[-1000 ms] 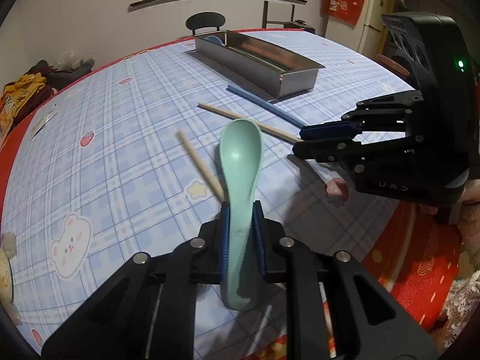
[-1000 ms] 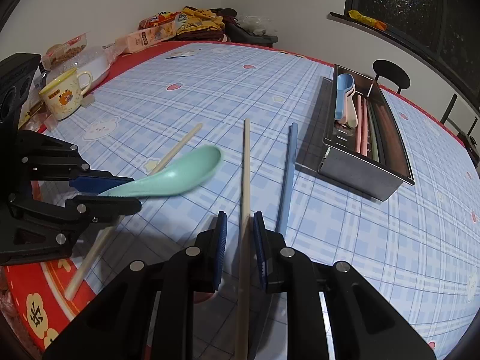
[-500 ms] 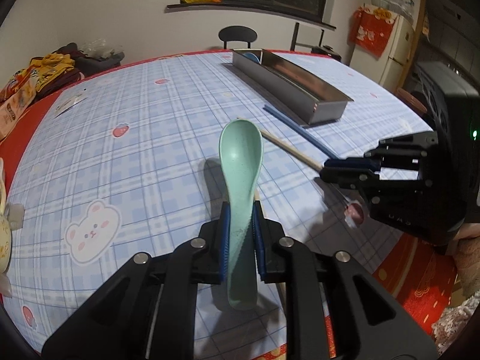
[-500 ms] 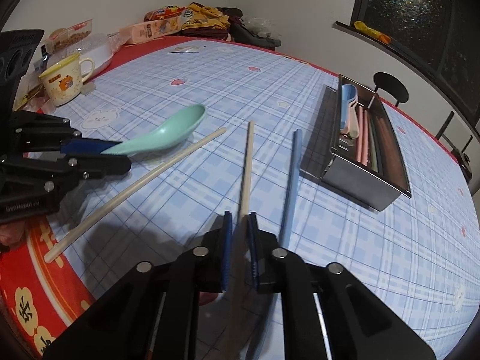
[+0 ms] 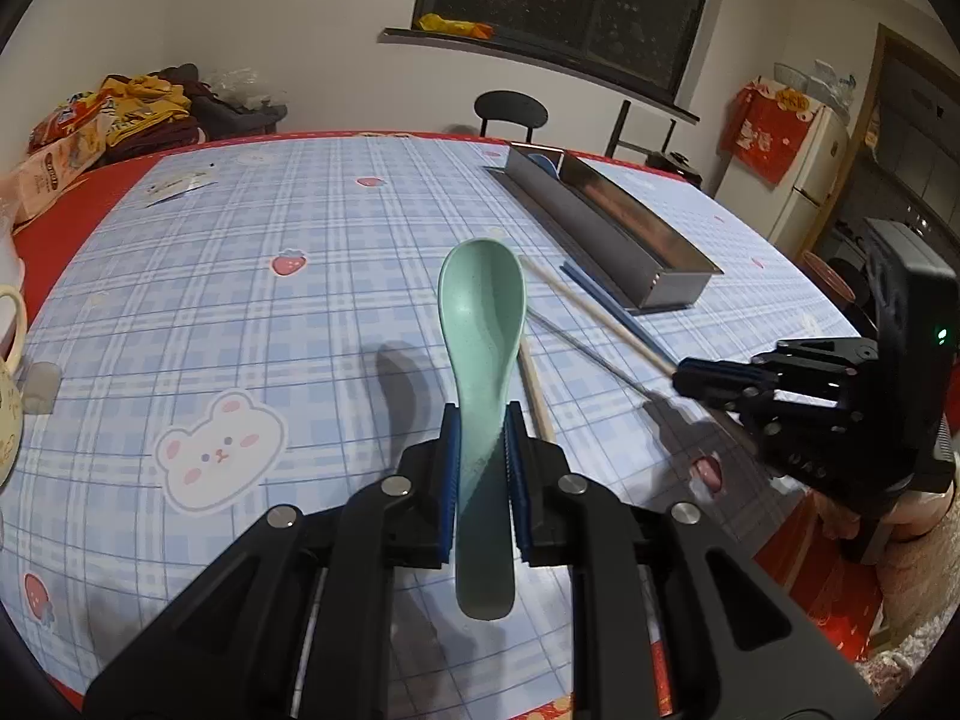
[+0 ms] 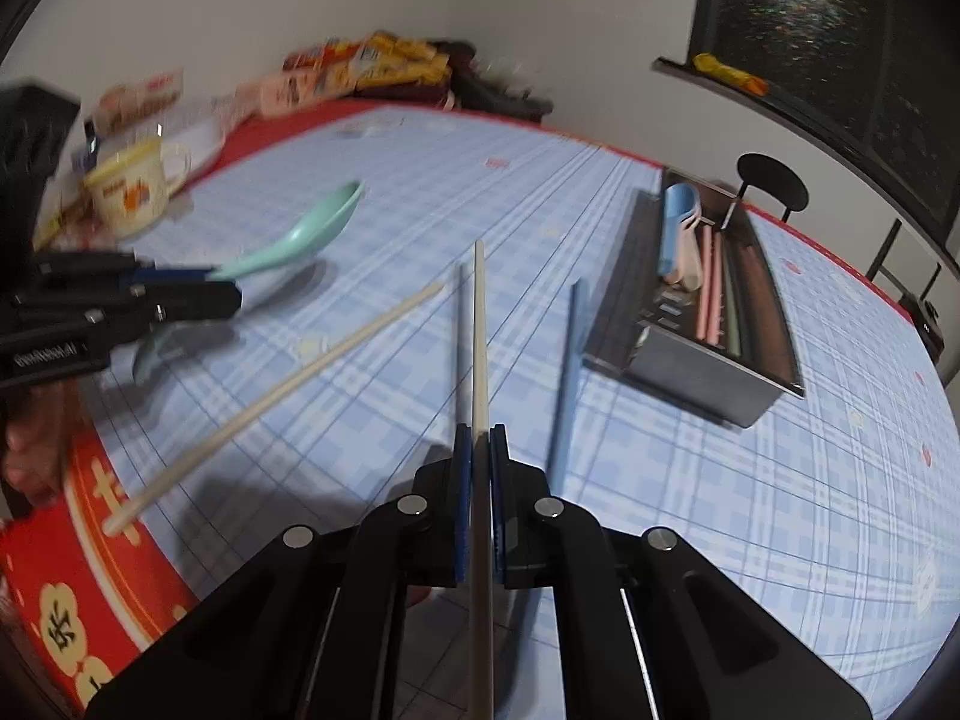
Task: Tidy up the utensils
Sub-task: 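Lift the mint green spoon with the left tool while the right tool lifts the wooden chopstick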
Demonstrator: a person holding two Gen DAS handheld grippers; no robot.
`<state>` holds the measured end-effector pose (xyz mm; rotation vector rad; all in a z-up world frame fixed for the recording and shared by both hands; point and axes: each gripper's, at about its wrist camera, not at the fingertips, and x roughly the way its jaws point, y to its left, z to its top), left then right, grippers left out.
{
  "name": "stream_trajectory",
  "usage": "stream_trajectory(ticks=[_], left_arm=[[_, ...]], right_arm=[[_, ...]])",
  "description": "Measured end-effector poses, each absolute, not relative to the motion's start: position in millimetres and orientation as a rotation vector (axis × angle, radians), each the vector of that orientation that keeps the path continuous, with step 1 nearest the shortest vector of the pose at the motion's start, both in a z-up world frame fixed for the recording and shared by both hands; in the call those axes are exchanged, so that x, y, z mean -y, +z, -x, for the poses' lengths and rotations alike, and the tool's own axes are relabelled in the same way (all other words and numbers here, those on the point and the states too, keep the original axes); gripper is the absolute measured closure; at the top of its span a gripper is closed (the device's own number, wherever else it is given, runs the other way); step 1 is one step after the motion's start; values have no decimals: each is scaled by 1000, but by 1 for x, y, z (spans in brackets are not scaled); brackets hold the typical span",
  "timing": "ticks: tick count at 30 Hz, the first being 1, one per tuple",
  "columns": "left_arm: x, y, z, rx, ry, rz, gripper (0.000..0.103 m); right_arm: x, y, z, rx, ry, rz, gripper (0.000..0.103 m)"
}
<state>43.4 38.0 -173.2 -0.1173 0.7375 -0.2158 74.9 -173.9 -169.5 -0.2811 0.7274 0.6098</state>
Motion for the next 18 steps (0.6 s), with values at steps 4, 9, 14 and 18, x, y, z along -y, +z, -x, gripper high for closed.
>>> stream_trajectory(ticks=[4, 9, 14, 18], left_arm=[[-41, -172, -42, -726, -194, 125, 85], [-44, -170, -39, -711, -180, 138, 85], [-43, -168, -36, -694, -136, 128, 85], [-43, -166, -33, -684, -119, 124, 85]], right_arm=[[187, -164, -77, -702, 613, 206, 97], [195, -161, -77, -682, 609, 170, 97], [203, -157, -77, -660, 604, 127, 97], [215, -154, -78, -646, 602, 69, 97]])
